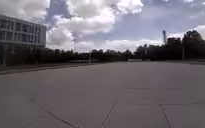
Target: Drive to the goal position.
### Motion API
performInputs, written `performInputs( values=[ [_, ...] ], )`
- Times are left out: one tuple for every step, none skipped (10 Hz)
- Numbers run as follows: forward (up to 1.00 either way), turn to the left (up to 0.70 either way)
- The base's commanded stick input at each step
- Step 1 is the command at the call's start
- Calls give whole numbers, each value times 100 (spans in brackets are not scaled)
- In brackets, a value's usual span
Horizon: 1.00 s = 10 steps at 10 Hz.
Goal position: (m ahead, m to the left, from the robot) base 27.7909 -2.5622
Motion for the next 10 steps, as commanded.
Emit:
performInputs(
  values=[
    [70, 0],
    [70, -2],
    [70, -13],
    [70, -33],
    [70, -29],
    [70, 0],
    [70, 0],
    [70, 0],
    [70, 0],
    [70, 0]
  ],
)
